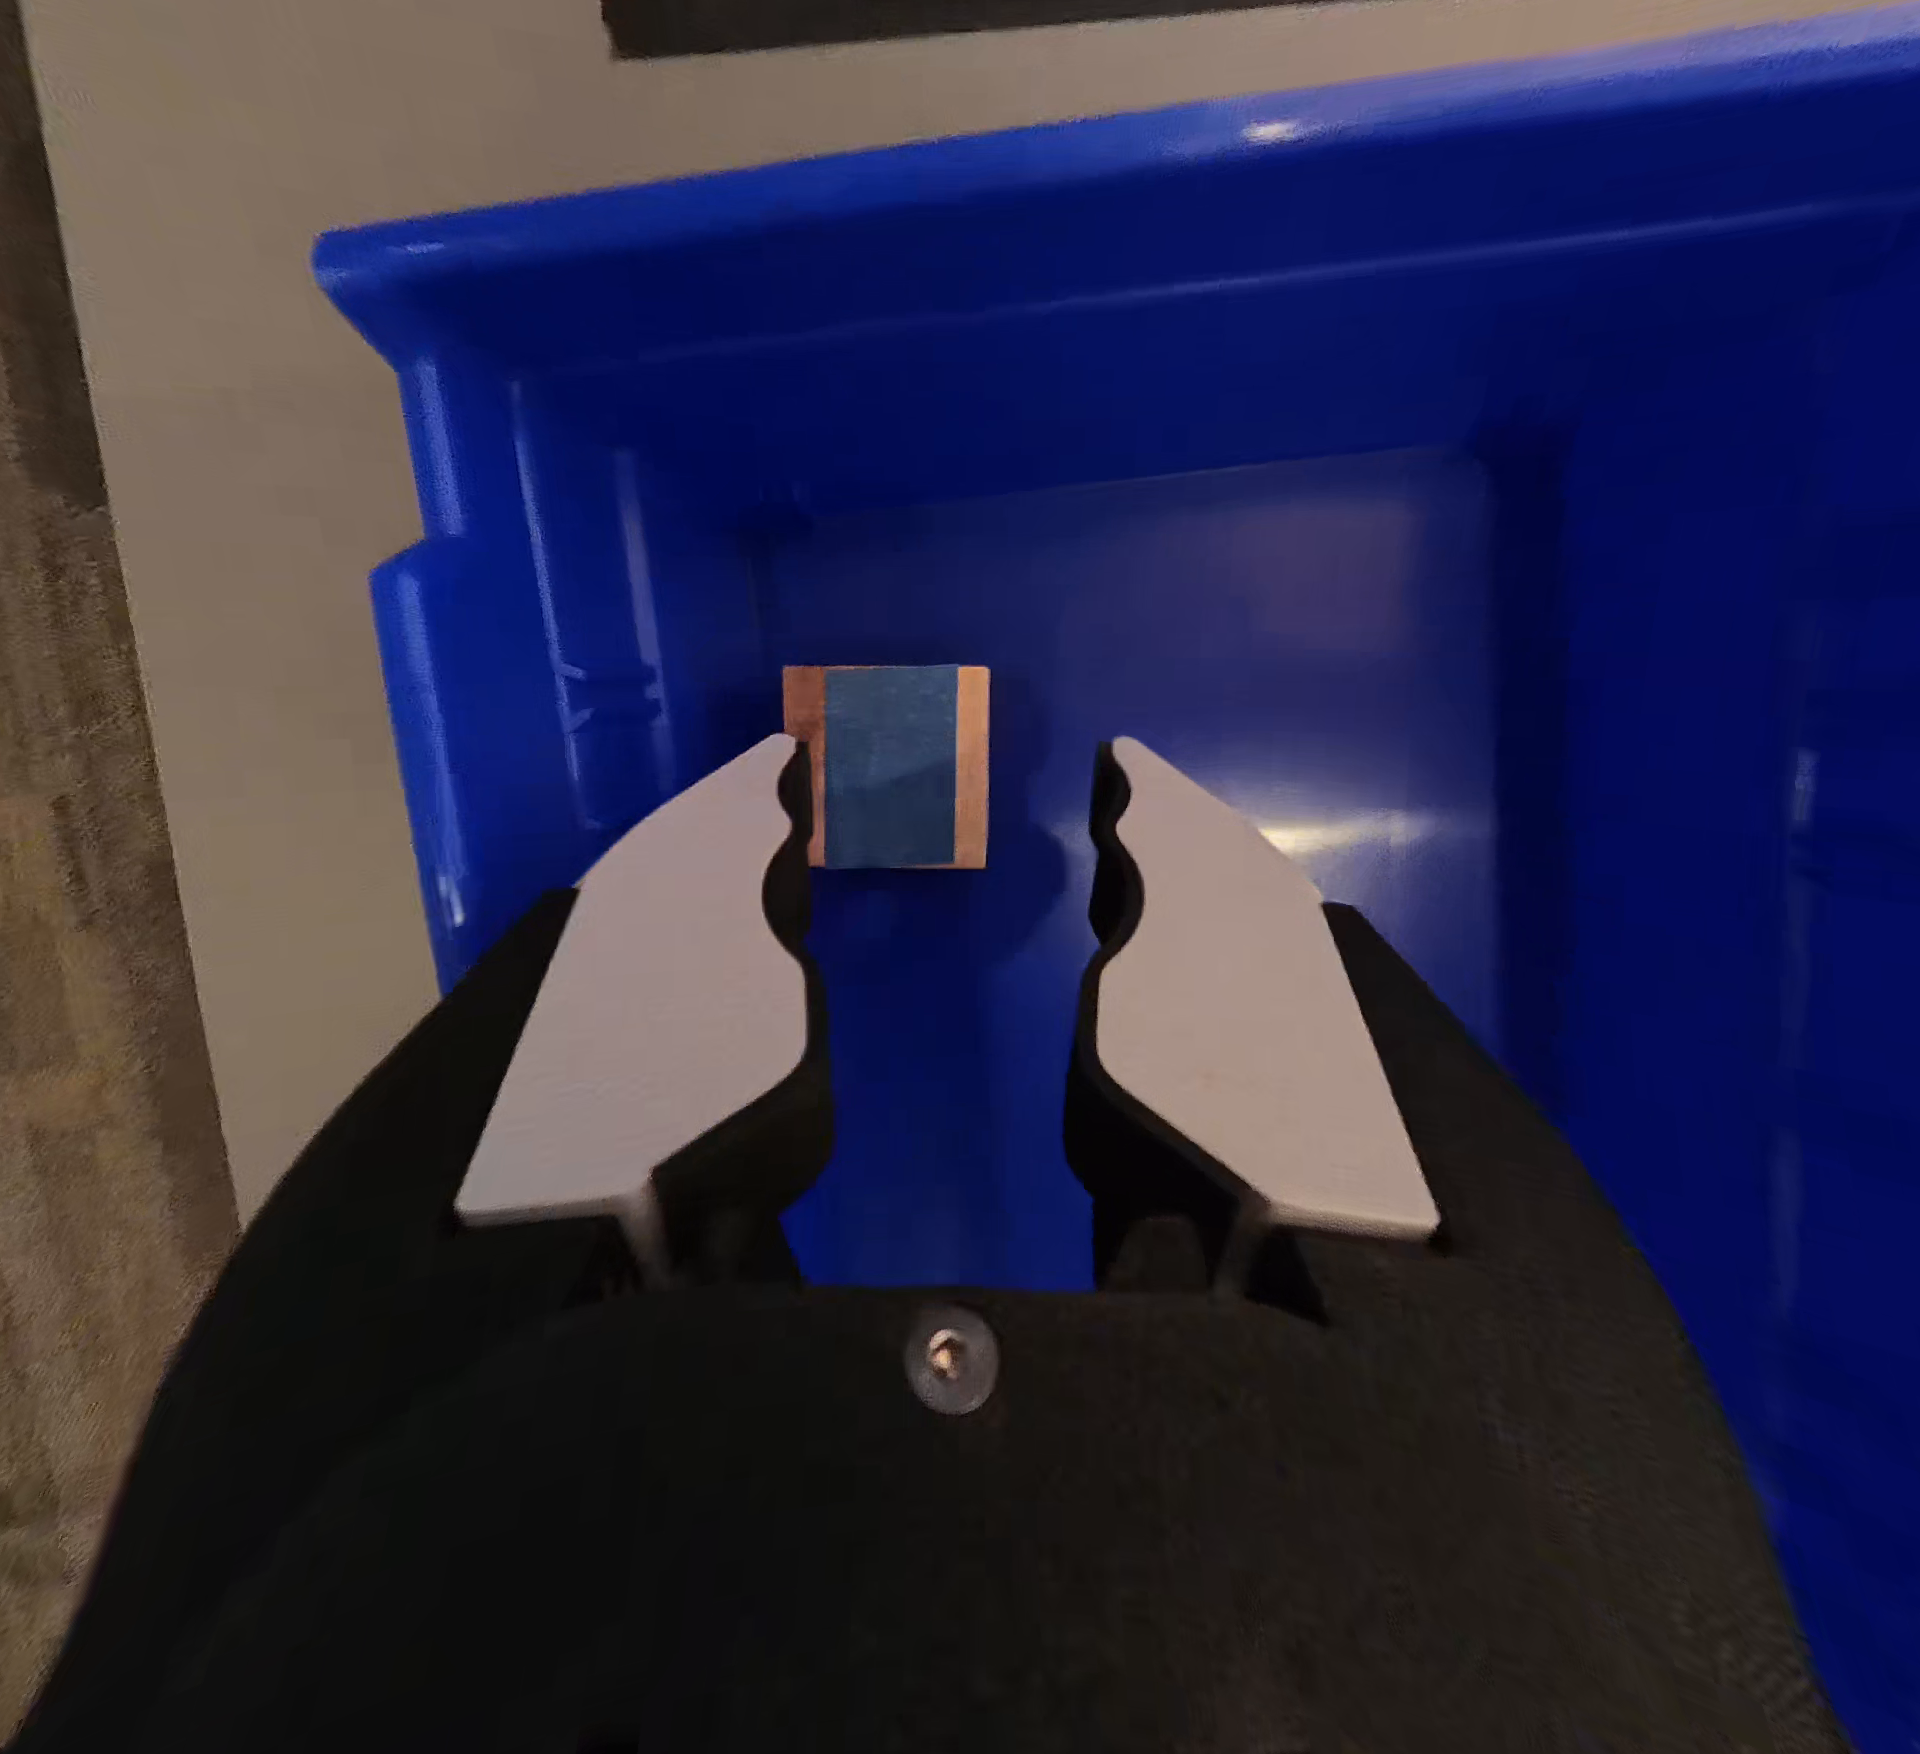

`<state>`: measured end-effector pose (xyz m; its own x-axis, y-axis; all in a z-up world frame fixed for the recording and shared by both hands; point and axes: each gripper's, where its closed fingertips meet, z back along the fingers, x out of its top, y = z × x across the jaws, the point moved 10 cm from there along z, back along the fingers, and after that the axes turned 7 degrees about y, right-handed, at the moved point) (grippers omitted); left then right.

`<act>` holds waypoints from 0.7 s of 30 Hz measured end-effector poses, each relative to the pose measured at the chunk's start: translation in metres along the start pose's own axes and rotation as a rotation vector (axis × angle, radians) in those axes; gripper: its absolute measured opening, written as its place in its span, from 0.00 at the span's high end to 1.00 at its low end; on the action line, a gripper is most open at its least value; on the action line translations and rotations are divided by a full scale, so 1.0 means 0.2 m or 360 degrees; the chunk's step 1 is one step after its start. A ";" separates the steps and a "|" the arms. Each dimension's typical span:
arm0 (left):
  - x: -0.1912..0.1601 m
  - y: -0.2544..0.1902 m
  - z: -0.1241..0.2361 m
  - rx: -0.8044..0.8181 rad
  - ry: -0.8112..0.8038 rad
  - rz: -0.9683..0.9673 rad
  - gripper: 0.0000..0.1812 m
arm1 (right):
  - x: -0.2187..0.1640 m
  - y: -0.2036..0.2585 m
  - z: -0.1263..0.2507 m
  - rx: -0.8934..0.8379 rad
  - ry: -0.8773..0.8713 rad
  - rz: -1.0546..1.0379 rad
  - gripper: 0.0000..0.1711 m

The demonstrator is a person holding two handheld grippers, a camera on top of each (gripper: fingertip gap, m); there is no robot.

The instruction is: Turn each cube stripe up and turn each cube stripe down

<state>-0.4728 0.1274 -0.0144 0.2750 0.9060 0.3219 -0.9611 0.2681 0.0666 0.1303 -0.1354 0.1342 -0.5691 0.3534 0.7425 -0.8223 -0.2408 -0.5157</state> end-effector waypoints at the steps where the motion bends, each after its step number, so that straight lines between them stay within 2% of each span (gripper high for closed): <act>1: 0.00 0.00 -0.01 0.0033 0.0023 -0.0017 0.72 | 0.00 0.00 0.00 0.0006 0.0006 0.0004 0.68; 8: 0.02 -0.02 -0.09 0.0337 0.0159 -0.0065 0.71 | 0.00 0.04 -0.05 0.0054 0.0083 0.0057 0.67; 17: 0.01 -0.04 -0.16 0.0372 0.0280 -0.0088 0.69 | 0.00 0.10 -0.12 0.0097 0.0186 0.0143 0.68; 21: 0.01 -0.04 -0.16 0.0409 0.0282 -0.0108 0.73 | 0.01 0.11 -0.14 0.0110 0.0199 0.0157 0.68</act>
<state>-0.4638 0.1377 -0.0442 0.3171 0.9380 0.1404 -0.9094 0.2586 0.3257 0.1111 -0.1154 0.1116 -0.6455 0.4338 0.6286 -0.7634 -0.3397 -0.5494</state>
